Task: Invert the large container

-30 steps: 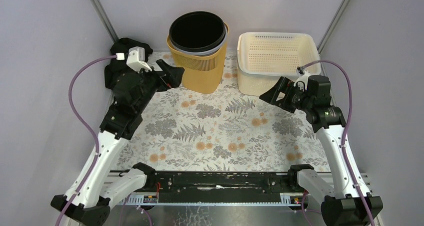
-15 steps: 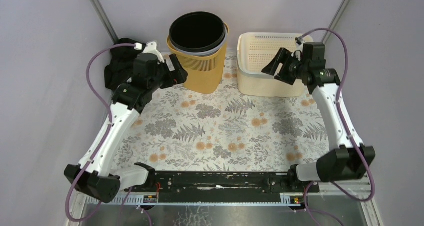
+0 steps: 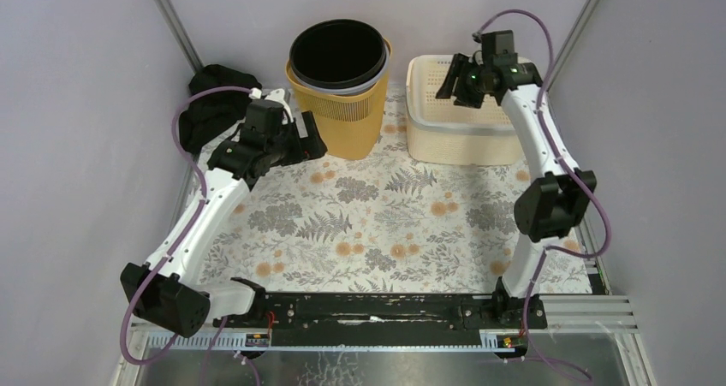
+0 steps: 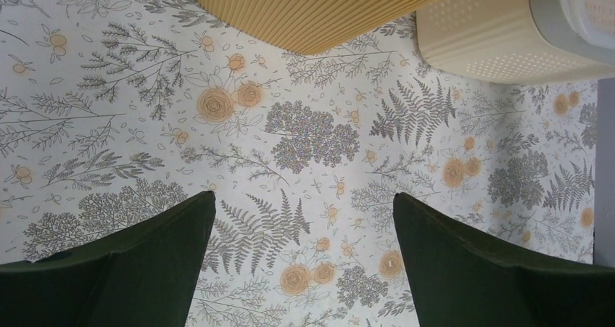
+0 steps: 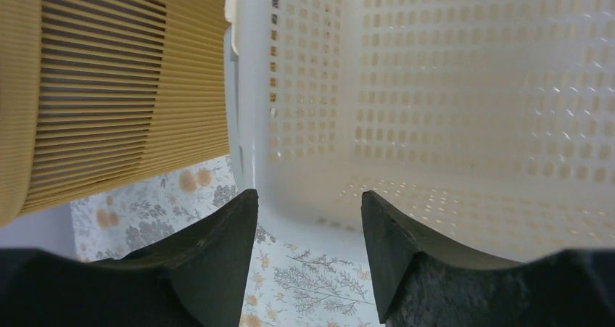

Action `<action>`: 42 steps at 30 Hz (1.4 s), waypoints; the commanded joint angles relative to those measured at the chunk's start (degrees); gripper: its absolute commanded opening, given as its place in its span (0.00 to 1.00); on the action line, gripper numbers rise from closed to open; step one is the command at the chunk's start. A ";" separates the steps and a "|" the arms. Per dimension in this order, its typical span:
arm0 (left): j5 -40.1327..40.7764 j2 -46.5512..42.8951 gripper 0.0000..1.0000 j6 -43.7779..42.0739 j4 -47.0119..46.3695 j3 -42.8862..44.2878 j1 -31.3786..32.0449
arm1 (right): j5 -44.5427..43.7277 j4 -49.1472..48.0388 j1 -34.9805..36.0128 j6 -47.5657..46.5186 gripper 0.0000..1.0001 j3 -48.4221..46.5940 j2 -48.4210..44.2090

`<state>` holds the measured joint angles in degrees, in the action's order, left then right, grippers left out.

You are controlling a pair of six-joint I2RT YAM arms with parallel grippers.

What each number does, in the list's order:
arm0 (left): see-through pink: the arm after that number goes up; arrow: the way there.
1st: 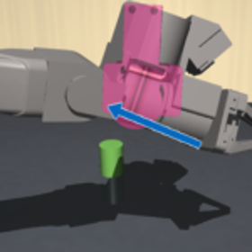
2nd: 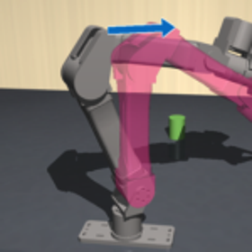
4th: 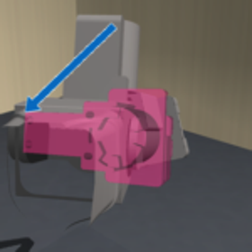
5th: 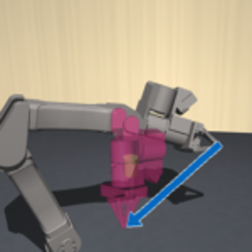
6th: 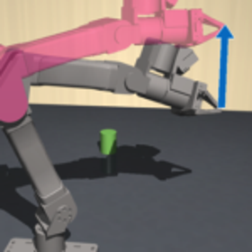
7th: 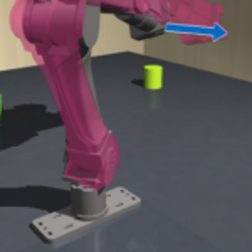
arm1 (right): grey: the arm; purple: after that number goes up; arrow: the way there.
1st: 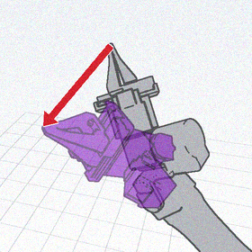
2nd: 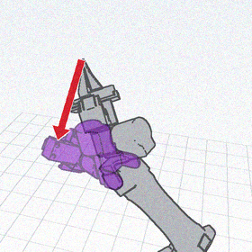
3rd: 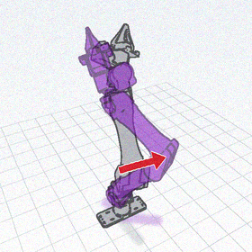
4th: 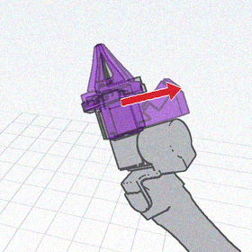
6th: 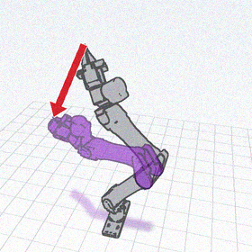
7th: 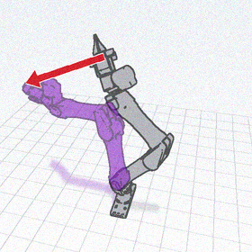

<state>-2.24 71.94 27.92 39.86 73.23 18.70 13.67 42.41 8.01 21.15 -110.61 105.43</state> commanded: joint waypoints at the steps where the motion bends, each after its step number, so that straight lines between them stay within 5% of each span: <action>1: -1.46 -0.46 1.00 -1.08 -0.72 -1.61 -0.25 | -5.04 4.99 4.70 -3.18 0.61 -8.91 5.45; 11: -0.63 -1.04 1.00 -0.80 -1.67 -4.82 -0.26 | -15.34 8.56 10.80 -4.59 0.63 -19.09 15.13; 17: 0.44 -1.21 1.00 -0.76 -1.71 -5.69 -0.25 | -19.90 9.03 11.78 -5.38 0.49 -20.14 17.34; 33: -0.85 0.10 1.00 -0.76 -2.74 -7.12 -0.24 | -26.18 10.48 12.01 -6.88 0.34 -21.40 19.86; 42: -2.24 0.84 1.00 -0.75 -3.67 -7.92 -0.24 | -22.56 8.63 11.96 -7.57 0.05 -18.48 15.66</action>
<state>-2.72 72.40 27.90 39.07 65.98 18.70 -6.96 50.22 20.64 14.92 -130.91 124.27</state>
